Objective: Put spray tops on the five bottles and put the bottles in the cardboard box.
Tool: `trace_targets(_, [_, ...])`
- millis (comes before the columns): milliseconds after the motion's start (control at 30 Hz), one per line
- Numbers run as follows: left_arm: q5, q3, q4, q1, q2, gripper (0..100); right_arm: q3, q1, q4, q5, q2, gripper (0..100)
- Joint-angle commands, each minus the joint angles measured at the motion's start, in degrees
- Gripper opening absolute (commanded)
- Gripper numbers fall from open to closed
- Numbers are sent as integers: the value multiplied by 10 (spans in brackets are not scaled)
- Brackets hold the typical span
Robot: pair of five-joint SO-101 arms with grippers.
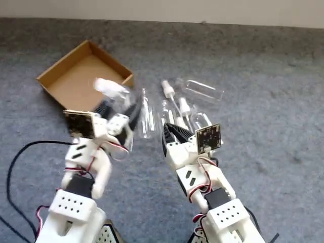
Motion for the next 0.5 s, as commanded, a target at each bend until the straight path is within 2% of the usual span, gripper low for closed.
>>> trace_targets(0, [-59,-76,1,-53,1,66,10,-7,-17,-3,-4,9])
trace_targets(100, [-98,-118,6,-68,4,66,10,-7,-17,-3,-4,9])
trace_targets(200, [-120,-193,67,-94,43,66,10,-7,-17,-3,-4,9])
trace_targets(333, [-123,-313,147,-130,167,66,10,-7,-17,-3,-4,9])
trace_targets(467, [-125,-386,149,-149,281,66,11,-7,-17,-3,-4,9])
